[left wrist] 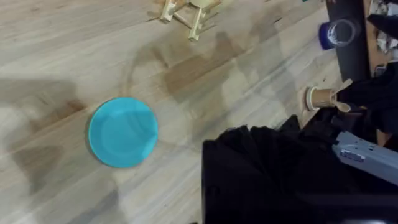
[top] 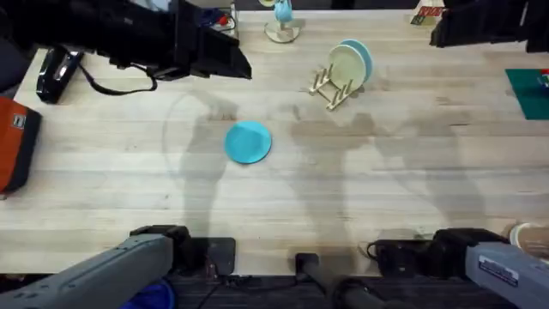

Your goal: Pick up the plates from the table one by one and place each into a slot on the dish rack.

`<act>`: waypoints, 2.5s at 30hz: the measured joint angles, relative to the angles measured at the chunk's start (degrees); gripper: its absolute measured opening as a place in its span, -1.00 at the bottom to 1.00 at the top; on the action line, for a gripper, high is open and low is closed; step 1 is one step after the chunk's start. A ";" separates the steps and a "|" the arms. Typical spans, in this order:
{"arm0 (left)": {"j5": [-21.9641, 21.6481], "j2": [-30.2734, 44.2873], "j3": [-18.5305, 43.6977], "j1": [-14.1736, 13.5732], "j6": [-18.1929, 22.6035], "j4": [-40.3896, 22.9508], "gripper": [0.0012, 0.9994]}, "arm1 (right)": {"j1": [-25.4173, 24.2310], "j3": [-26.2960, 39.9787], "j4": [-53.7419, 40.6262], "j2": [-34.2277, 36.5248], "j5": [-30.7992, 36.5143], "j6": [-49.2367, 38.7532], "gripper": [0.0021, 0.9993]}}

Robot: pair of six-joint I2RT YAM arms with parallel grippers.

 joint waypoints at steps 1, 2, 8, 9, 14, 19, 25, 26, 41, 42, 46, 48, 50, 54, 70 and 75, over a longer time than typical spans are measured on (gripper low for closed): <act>0.22 0.00 0.00 0.56 0.25 -0.62 -0.92 | 0.00 0.00 -0.06 -0.02 0.00 0.02 0.99; 0.37 0.00 0.00 1.24 0.59 -1.49 -0.92 | 0.00 0.00 -0.14 -0.02 0.00 0.02 0.99; 3.71 0.00 0.00 7.90 7.09 -8.53 -0.92 | 0.00 0.00 -0.46 -0.02 0.00 0.00 0.99; 4.29 0.00 0.00 8.74 8.16 -8.91 -0.92 | 0.00 0.00 -0.46 -0.02 0.00 0.02 0.99; 5.38 0.00 0.00 10.88 12.24 -9.12 -0.92 | 0.00 0.00 -0.46 -0.02 0.00 0.01 0.99; 5.32 0.00 0.00 10.88 14.78 -9.50 -0.92 | 0.00 0.00 -0.46 -0.02 0.00 0.02 0.99; 4.35 0.00 0.00 10.88 16.70 -9.69 -0.92 | 0.00 0.00 -0.46 -0.02 0.00 0.02 0.99; 3.95 0.00 0.00 10.88 16.93 -9.90 -0.92 | 0.00 0.00 -0.46 -0.02 0.00 0.02 0.99; 2.70 12.26 0.02 10.88 27.89 -15.55 -0.92 | 0.00 0.00 -0.60 -0.02 0.00 0.02 0.99; 2.69 12.68 0.02 10.88 28.38 -15.49 -0.92 | 0.00 0.00 -0.67 -0.02 0.00 0.00 0.99; 2.71 13.42 0.02 10.88 29.45 -15.34 -0.92 | 0.00 0.00 -0.96 -0.02 0.00 0.02 0.99; 2.72 13.54 -0.03 10.88 29.74 -14.13 -0.92 | 0.00 0.00 -1.19 -0.02 0.00 0.02 0.99; 2.79 13.55 -0.65 10.88 29.91 -12.42 -0.92 | 0.00 0.00 -1.47 -0.02 0.00 0.00 0.99; 2.90 13.55 -4.67 10.88 29.89 -8.69 -0.92 | 0.00 0.00 -1.75 -0.02 0.00 0.02 0.99; 1.13 19.30 -16.09 10.99 24.41 4.41 -0.92 | 0.00 0.00 -1.75 -0.02 0.00 0.00 0.99; 0.70 26.43 -16.15 10.99 24.03 4.55 -0.92 | 0.00 0.00 -1.85 -0.02 0.00 0.01 0.99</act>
